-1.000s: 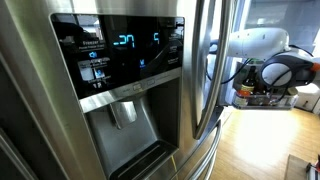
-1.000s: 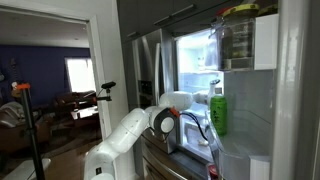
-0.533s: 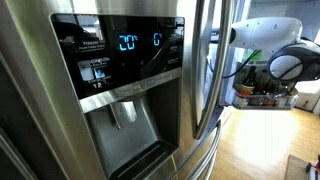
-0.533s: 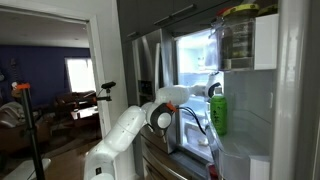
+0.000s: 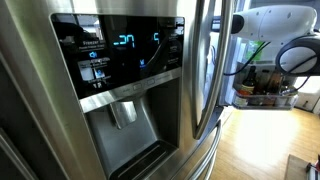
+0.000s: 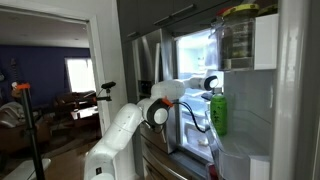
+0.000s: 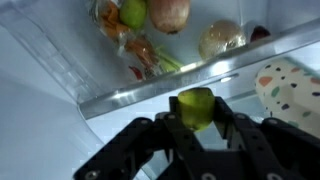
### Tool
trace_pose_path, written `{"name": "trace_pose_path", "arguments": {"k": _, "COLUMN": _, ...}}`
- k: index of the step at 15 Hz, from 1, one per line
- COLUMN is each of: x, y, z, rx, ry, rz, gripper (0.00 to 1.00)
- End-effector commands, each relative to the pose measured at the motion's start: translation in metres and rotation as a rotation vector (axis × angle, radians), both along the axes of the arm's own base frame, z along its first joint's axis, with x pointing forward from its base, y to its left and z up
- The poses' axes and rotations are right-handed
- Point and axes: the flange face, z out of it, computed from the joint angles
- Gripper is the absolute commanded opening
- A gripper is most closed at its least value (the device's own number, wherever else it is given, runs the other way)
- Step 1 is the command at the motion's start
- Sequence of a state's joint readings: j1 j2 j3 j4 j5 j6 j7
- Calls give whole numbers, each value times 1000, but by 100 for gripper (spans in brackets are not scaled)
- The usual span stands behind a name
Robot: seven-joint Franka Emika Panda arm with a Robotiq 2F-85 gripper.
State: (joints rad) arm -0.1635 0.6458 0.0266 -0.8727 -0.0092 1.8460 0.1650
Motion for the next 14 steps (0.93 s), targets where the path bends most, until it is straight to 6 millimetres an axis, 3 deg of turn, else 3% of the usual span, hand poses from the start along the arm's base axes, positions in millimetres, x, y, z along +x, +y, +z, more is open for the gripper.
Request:
{"name": "trace_pose_path", "arguments": {"k": 1, "x": -22, "y": 10, "z": -3, "rx": 74, "ry": 150, "rz": -22, "gripper": 12}}
{"name": "trace_pose_path", "arguments": {"k": 6, "x": -41, "y": 21, "z": -10, "rx": 128, "ry": 314, "rz": -40, "gripper": 12}}
{"name": "trace_pose_path", "arguments": {"k": 13, "x": -41, "y": 34, "z": -14, "rx": 186, "ry": 328, "rz": -133, "gripper": 12}}
{"name": "trace_pose_path", "arguments": {"k": 14, "x": -40, "y": 35, "z": -14, "rx": 189, "ry": 323, "rz": -143, "gripper": 41}}
